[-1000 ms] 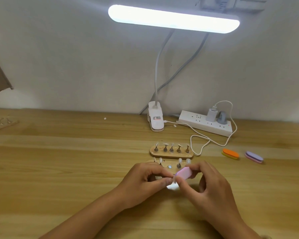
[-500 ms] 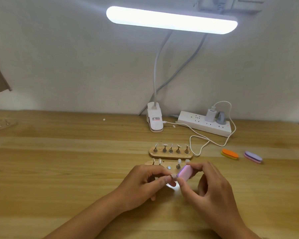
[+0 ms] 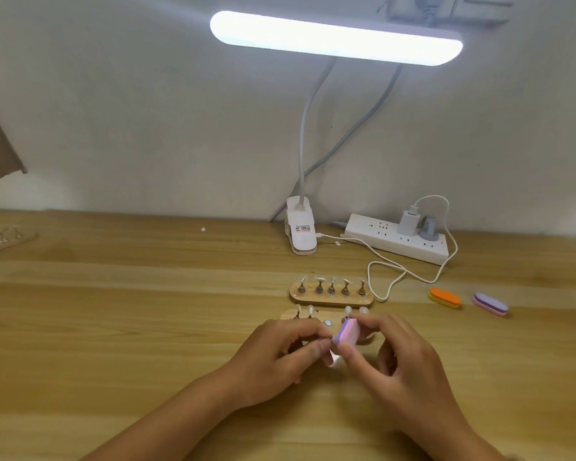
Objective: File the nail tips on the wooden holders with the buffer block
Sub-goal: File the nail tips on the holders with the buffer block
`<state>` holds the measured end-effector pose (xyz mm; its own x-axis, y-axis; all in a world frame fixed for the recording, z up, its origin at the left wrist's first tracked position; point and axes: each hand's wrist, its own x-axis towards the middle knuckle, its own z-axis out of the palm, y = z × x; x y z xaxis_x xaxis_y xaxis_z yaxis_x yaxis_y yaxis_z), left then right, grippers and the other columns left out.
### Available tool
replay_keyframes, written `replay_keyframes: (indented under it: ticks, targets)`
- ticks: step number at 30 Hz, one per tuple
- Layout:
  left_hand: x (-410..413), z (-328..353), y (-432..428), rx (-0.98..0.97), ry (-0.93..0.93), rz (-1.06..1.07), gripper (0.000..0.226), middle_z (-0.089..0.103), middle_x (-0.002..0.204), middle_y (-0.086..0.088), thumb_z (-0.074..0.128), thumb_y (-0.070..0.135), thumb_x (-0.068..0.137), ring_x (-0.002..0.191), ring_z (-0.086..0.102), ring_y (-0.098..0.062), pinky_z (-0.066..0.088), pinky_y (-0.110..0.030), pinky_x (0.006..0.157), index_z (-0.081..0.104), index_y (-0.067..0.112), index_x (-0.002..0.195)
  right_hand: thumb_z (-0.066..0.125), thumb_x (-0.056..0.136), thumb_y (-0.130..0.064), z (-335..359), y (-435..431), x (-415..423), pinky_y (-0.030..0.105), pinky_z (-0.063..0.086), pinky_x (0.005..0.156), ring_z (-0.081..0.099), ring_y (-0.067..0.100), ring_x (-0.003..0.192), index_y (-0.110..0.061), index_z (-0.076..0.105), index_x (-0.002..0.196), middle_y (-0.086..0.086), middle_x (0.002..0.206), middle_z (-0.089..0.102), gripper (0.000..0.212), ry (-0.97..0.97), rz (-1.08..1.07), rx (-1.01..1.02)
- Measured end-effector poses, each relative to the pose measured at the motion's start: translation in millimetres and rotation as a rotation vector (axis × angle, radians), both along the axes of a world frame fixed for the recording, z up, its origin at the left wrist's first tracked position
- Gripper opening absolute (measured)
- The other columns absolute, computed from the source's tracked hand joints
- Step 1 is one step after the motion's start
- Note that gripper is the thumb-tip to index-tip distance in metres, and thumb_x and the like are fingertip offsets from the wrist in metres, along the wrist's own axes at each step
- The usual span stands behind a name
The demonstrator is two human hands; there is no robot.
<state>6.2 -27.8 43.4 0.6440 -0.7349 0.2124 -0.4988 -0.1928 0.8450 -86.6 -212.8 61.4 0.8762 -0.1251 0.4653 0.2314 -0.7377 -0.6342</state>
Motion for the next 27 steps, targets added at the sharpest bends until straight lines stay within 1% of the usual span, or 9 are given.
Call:
replay_keyframes:
  ticks: [4,7,9,12,14,16,19,23,27]
  targets:
    - [0.2,-1.2,-0.4,0.004,-0.004,-0.001,0.023,0.066,0.087,0.012,0.050,0.035,0.099,0.063,0.055,-0.006,0.046,-0.023,0.056,0.069,0.030,0.110,0.066,0.078,-0.044,1.1,7.3,-5.0,0.022,0.041,0.047,0.048,0.008,0.045,-0.035,0.066,0.111,-0.017,0.095,0.060,0.034,-0.007,0.087,-0.048]
    - [-0.5,0.2,-1.5,-0.012,0.014,-0.007,0.020,0.068,0.086,0.013,0.050,0.039,0.098,0.061,0.054,-0.006,0.045,-0.026,0.055,0.069,0.031,0.103,0.073,0.081,-0.037,0.7,1.1,-0.8,0.023,0.041,0.053,0.050,0.011,0.050,-0.035,0.068,0.110,-0.017,0.093,0.062,0.029,0.023,0.026,0.014]
    - [-1.6,0.6,-1.6,-0.020,0.030,-0.001,0.021,0.068,0.086,0.011,0.050,0.040,0.097,0.061,0.055,-0.011,0.046,-0.027,0.055,0.068,0.030,0.102,0.074,0.082,-0.034,0.9,1.3,-0.9,0.025,0.043,0.052,0.050,0.009,0.049,-0.032,0.068,0.115,-0.019,0.094,0.060,0.034,0.023,-0.003,-0.031]
    - [-1.2,0.0,-1.3,-0.026,0.028,0.009,0.023,0.066,0.088,0.003,0.051,0.034,0.097,0.066,0.054,-0.014,0.047,-0.026,0.056,0.070,0.028,0.108,0.066,0.079,-0.041,3.2,10.1,-7.0,0.023,0.043,0.046,0.047,0.006,0.043,-0.032,0.067,0.117,-0.020,0.096,0.059,0.040,-0.018,0.076,-0.086]
    - [-0.7,0.5,-1.7,-0.038,0.024,0.017,0.019,0.066,0.085,0.000,0.055,0.029,0.097,0.063,0.053,-0.011,0.047,-0.027,0.055,0.071,0.027,0.106,0.071,0.079,-0.038,2.6,6.5,-5.5,0.026,0.044,0.047,0.047,0.008,0.044,-0.032,0.069,0.113,-0.019,0.093,0.060,0.034,-0.027,0.035,-0.045]
    - [-1.4,1.2,-1.9,-0.064,0.034,0.019,0.015,0.065,0.080,0.004,0.059,0.025,0.097,0.060,0.051,-0.006,0.045,-0.025,0.055,0.073,0.026,0.103,0.073,0.080,-0.035,3.5,2.8,-3.5,0.029,0.046,0.048,0.047,0.009,0.045,-0.030,0.069,0.112,-0.019,0.091,0.060,0.033,-0.018,-0.016,-0.050]
    - [-1.8,1.0,-1.5,-0.085,0.064,0.039,0.020,0.063,0.078,0.017,0.060,0.018,0.093,0.061,0.051,-0.003,0.044,-0.024,0.055,0.074,0.022,0.107,0.066,0.079,-0.044,4.8,9.9,-7.6,0.023,0.044,0.044,0.045,0.003,0.045,-0.030,0.067,0.116,-0.020,0.094,0.057,0.040,-0.021,0.081,-0.149]
    - [-2.1,2.0,-1.7,-0.101,0.079,0.058,0.016,0.067,0.078,0.018,0.065,0.014,0.095,0.056,0.051,-0.010,0.044,-0.025,0.049,0.076,0.023,0.103,0.066,0.077,-0.048,3.5,4.2,-5.1,0.025,0.045,0.048,0.049,0.007,0.047,-0.031,0.067,0.112,-0.021,0.093,0.058,0.038,-0.008,0.019,-0.071]
    - [-2.0,1.7,-0.9,-0.107,0.079,0.084,0.017,0.073,0.090,0.005,0.066,0.009,0.093,0.057,0.055,-0.015,0.046,-0.026,0.048,0.077,0.018,0.103,0.063,0.078,-0.052,2.5,8.5,-6.7,0.023,0.043,0.046,0.048,0.007,0.046,-0.033,0.066,0.110,-0.020,0.091,0.058,0.037,-0.009,0.044,-0.129]
